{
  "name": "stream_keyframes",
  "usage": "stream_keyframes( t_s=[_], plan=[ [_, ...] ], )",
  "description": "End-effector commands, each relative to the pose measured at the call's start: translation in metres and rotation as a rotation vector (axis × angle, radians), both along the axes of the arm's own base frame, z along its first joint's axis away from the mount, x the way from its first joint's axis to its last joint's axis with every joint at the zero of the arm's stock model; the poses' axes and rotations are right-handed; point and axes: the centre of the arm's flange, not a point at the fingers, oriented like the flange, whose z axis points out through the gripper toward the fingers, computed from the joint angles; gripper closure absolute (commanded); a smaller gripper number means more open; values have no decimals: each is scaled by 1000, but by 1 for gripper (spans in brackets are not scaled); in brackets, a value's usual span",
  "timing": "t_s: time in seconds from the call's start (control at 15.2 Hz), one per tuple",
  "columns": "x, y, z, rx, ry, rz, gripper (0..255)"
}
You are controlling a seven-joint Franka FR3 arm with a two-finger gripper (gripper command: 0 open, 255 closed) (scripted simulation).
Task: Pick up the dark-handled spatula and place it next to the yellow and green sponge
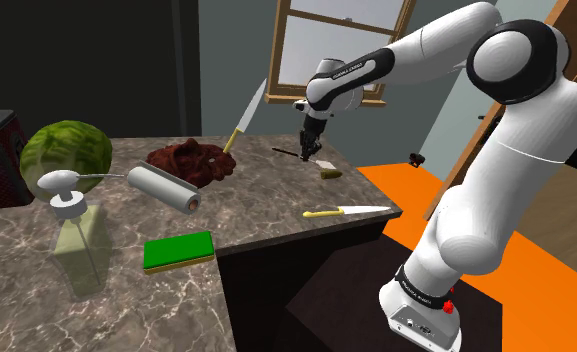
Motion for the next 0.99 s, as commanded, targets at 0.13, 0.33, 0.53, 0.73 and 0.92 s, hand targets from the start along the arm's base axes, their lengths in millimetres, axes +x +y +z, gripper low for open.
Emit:
stream_keyframes(
  t_s=[0.13,0.33,0.53,0.73,0.92],
  plan=[
    [0,1,21,0,1,0,255],
    [0,1,37,0,1,0,255],
    [0,1,53,0,1,0,255],
    [-10,25,58,0,1,0,255],
    [-24,62,58,0,1,0,255]
  ],
)
